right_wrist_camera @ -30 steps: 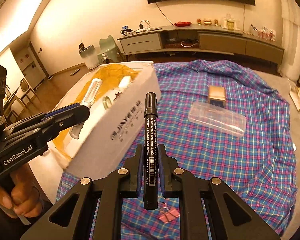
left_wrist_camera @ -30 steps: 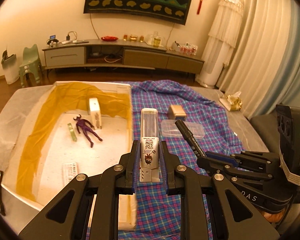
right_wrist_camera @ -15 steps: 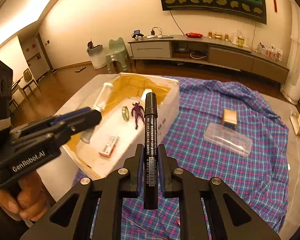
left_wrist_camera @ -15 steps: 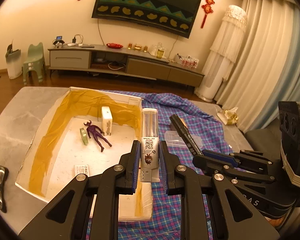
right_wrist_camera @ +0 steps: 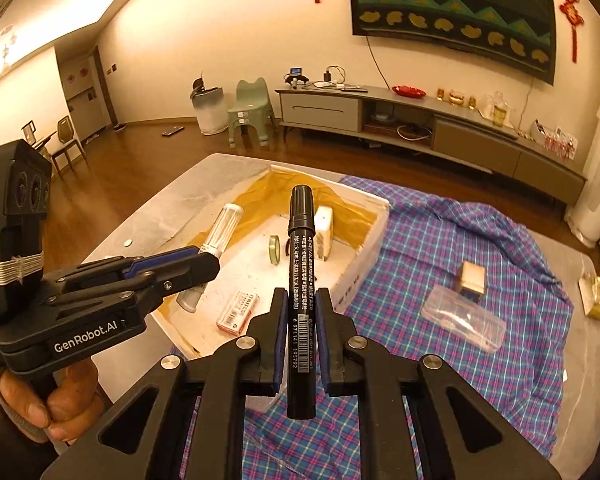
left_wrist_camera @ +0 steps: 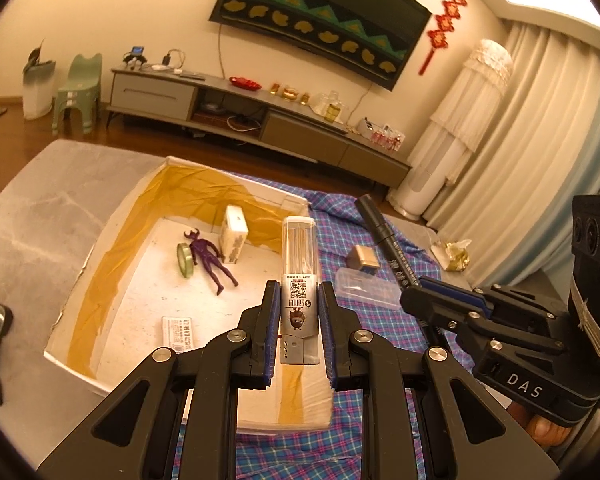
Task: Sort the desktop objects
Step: 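Carry the white tube and black marker over the cardboard box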
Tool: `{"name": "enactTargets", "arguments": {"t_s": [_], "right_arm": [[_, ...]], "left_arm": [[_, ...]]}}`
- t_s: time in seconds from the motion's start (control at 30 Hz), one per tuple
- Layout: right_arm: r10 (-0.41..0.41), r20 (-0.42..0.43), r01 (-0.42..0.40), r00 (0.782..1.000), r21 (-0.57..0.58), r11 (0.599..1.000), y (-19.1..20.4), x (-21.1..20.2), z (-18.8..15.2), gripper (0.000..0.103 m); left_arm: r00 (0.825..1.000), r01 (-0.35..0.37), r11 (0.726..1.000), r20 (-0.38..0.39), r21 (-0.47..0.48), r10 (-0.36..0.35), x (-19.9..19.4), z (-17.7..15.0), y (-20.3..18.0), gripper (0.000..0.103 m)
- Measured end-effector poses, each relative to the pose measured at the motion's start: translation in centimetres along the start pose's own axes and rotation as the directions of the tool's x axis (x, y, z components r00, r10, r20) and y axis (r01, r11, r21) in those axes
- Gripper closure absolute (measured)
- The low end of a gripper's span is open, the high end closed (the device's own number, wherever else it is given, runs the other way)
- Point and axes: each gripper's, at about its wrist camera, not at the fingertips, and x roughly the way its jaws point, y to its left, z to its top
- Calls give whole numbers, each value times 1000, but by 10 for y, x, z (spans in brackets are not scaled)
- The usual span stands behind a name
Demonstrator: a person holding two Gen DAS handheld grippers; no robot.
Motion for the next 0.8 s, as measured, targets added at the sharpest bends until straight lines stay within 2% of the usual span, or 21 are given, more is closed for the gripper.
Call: {"name": "enactTargets", "arguments": {"t_s": [0.4,0.8], "right_arm": [[5,-29,-7,1000,-72,997,18,26,20,88],[40,-142,-57,989,-114,992,21,86,33,88]], "left_arm": [[999,-9,990,-47,-140,2,12,5,38,83],[986,-66,969,-164,-239,26,44,-5,59,83]]}}
